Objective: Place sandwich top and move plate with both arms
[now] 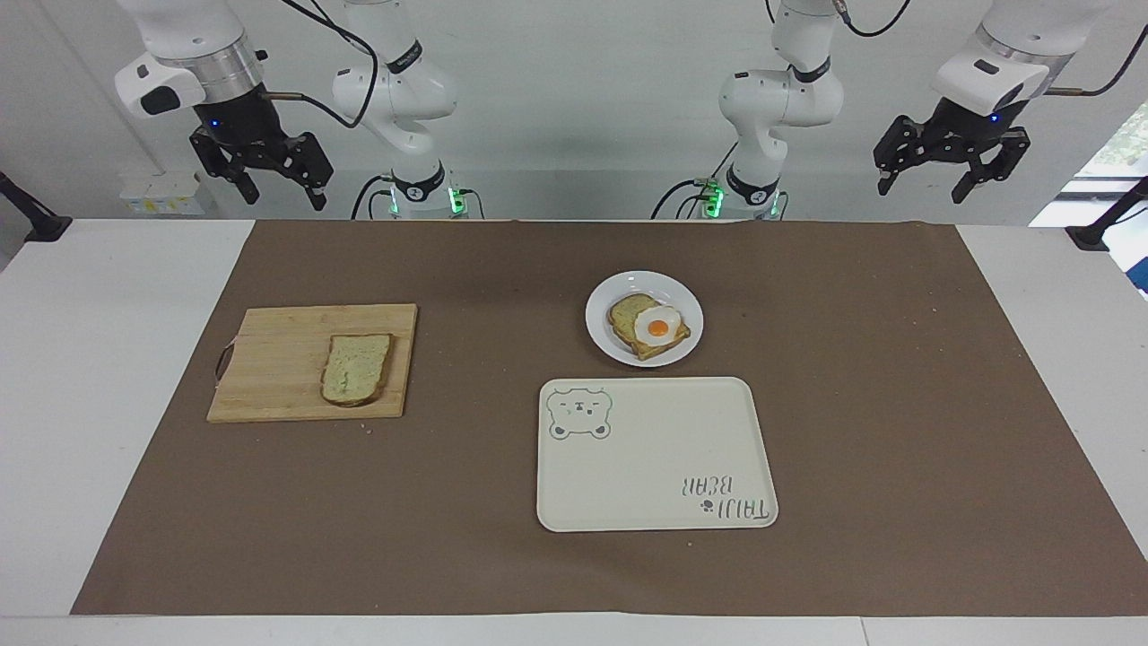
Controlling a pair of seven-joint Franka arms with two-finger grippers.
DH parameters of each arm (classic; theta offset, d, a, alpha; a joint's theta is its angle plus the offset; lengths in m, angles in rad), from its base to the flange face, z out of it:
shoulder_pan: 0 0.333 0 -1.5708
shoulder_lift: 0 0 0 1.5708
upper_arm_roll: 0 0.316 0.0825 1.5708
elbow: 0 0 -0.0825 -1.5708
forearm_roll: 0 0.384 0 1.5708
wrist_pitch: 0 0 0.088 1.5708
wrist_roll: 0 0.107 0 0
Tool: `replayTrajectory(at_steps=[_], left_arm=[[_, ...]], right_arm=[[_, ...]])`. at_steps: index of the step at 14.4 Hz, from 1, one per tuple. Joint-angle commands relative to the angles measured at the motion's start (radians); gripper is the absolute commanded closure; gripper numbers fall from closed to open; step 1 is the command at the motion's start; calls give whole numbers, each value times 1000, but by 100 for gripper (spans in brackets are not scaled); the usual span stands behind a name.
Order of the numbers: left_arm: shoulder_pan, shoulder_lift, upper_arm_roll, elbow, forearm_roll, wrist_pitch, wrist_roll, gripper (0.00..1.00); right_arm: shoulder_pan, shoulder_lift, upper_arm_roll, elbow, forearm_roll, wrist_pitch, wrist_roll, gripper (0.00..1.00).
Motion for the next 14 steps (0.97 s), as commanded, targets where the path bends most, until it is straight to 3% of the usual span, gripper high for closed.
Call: replayTrajectory(at_steps=[1,14], left_arm=[[7,11,-6,30,25,-12,-5,0],[7,-3,-7,16,8,-32,-8,0]], right_arm=[[-27,-22,2,-30,6,11,-62,0],[-29,-24,3,-44,-14,34,-89,0]])
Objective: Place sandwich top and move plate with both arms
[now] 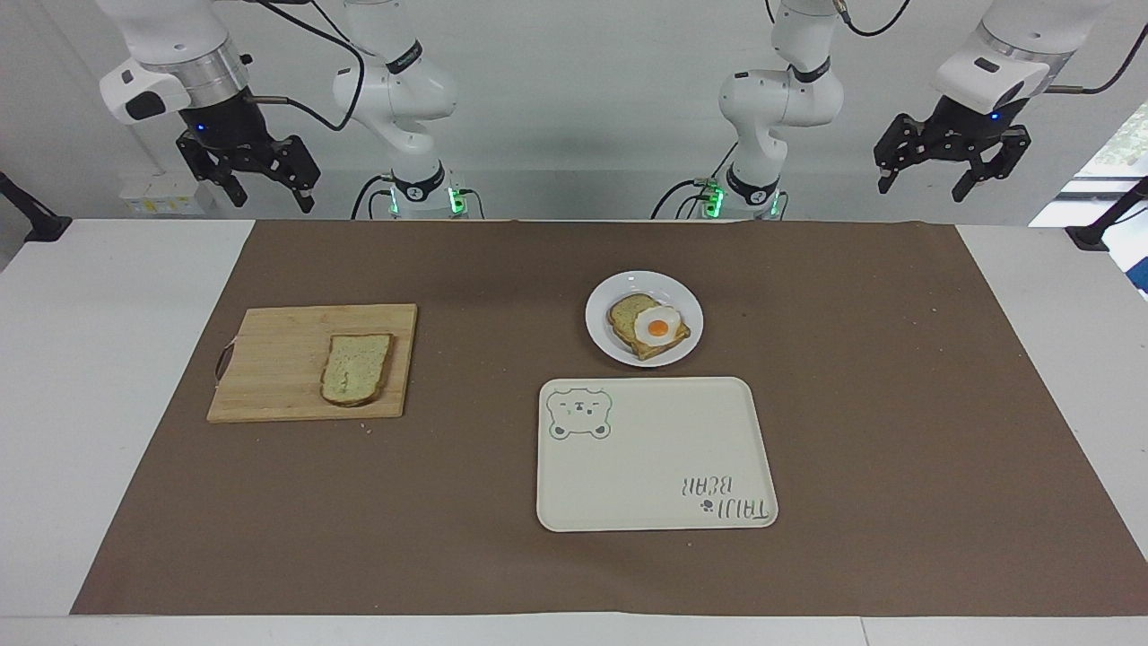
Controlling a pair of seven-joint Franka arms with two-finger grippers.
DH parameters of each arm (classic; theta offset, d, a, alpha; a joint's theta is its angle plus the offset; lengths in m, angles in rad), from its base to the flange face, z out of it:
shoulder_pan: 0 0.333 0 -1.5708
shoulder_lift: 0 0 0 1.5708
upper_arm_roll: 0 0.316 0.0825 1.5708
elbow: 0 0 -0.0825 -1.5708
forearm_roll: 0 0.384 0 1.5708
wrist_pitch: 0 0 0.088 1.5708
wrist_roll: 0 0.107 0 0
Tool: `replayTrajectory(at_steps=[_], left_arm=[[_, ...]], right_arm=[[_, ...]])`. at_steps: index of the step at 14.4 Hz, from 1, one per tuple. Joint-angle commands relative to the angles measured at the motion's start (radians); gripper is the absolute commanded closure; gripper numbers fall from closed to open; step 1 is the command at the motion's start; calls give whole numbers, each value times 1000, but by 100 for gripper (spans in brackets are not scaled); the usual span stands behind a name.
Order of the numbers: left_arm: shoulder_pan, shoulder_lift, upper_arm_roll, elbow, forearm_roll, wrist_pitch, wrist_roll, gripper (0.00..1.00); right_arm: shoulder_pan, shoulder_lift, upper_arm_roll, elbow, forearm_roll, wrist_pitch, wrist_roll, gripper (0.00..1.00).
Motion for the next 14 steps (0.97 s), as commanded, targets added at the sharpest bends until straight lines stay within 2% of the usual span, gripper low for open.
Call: replayTrajectory(at_steps=[1,7,14], left_arm=[[7,-2,-6,12,6,-24,-7,0],[5,-2,-6,10,6,-18,-5,0],[7,-2,-6,10,6,-13,1,0]], right_arm=[[-10,-24,5,-36,-13,23,-46,0],[-2,-27,6,-42,-50,27,-49,0],[-13,-27,6,-42,-33,24,-52,0]])
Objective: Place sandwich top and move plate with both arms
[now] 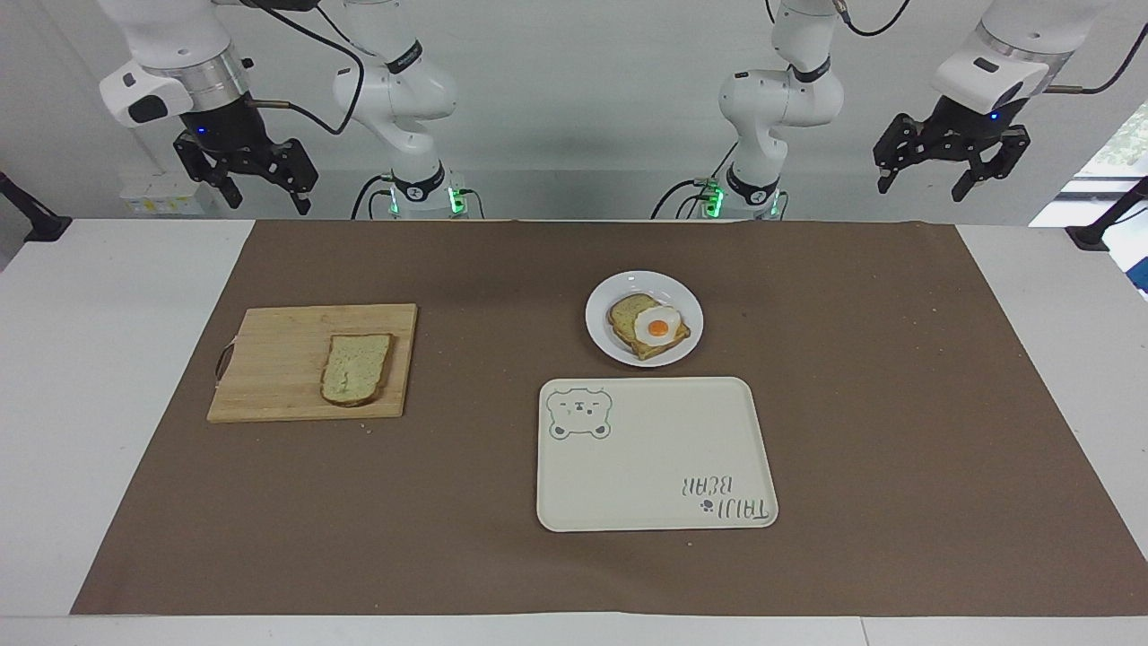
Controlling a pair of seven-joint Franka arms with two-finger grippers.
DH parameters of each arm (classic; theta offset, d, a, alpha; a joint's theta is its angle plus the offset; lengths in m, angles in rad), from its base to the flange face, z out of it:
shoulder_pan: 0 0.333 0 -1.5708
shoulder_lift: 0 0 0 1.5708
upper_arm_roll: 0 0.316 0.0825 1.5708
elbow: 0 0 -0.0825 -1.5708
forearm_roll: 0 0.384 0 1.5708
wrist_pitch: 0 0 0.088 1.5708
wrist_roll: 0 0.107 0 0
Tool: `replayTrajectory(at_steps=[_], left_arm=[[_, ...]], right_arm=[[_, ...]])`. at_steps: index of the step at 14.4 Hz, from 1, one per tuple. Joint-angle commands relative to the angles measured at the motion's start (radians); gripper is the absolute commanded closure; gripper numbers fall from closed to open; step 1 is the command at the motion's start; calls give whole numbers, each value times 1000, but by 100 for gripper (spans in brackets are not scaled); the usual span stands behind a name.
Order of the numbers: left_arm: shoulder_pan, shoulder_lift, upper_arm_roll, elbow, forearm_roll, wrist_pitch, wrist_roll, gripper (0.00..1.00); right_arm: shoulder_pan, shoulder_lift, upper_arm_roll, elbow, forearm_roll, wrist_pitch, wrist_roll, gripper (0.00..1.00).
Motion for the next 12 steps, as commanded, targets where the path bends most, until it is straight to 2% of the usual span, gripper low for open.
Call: replayTrajectory(at_steps=[1,7,9,12], left_arm=[[7,-2,-5,7,6,-8,1,0],[7,-2,-5,7,4,-10,-7,0],[8,-2,-5,7,4,-11,-7,0],[8,-2,-2,7,6,-11,-7,0]], right_arm=[[-16,-24,5,-31,1,22,-29,0],[-14,-15,7,-11,0,22,-39,0],[-7,-20,7,-44,1,43,-41,0],[-2,-20,8,-126,3,137,-38,0]])
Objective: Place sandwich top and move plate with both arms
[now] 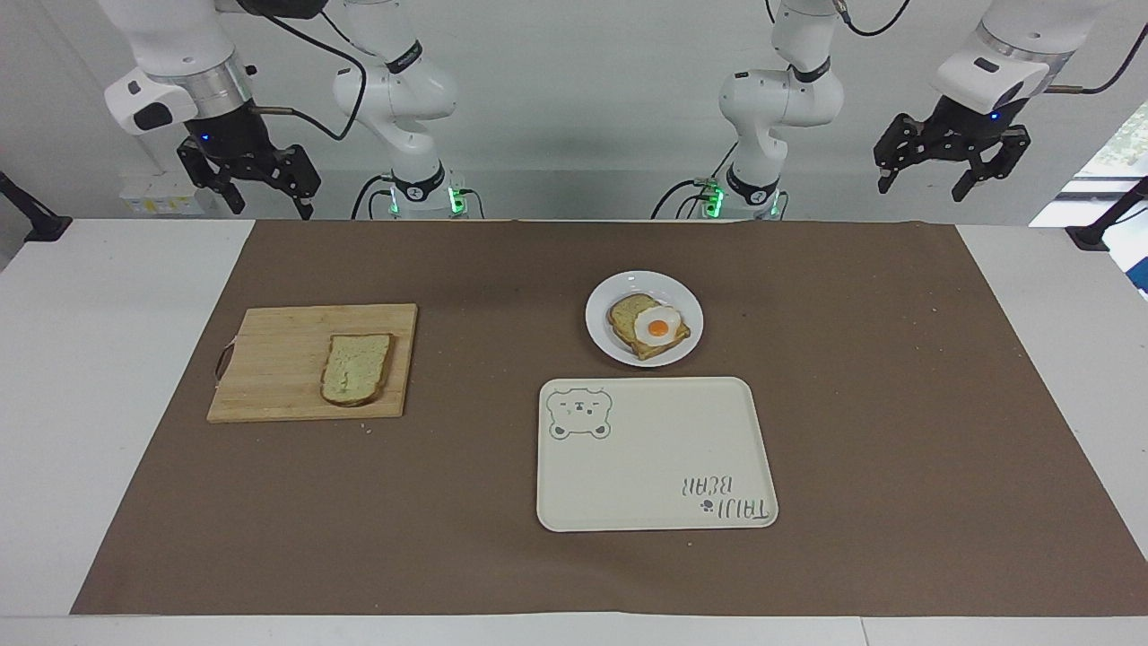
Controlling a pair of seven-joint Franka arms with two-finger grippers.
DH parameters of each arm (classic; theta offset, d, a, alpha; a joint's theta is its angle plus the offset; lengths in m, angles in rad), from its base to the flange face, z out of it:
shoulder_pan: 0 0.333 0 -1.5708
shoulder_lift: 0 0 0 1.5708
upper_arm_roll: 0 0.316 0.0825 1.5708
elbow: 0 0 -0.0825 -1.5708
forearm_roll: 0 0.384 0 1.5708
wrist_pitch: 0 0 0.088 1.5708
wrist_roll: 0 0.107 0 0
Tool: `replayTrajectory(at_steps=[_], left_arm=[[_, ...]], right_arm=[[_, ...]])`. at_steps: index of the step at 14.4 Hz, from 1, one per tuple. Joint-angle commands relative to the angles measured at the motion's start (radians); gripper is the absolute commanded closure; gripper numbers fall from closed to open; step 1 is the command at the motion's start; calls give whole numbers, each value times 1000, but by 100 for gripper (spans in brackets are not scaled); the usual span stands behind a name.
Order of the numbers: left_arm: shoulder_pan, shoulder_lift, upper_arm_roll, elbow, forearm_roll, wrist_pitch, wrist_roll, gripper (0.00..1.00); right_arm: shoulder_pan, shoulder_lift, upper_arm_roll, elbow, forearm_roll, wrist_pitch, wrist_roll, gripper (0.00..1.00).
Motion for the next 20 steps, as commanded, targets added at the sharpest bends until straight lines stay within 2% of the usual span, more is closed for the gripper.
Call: replayTrajectory(at_steps=[1,10,13,15,17,20], left_arm=[[8,-2,-5,7,6,-11,-6,0],[8,-2,-5,7,6,-11,-6,0],[8,-2,-5,7,4,-13,-6,0],[8,-2,-5,6,6,-11,-6,0],[8,-2,-5,7,4,-11,-6,0],[8,-2,-5,7,6,-13,-6,0]], right_arm=[[-4,-15,5,-91,5,99,-31,0],[-16,57,5,-188,53,256,-32,0],[-21,134,4,-199,71,313,-107,0],[-45,182,4,-232,106,403,-167,0],[-44,191,4,-268,111,472,-179,0],[-56,229,4,-297,112,492,-230,0]])
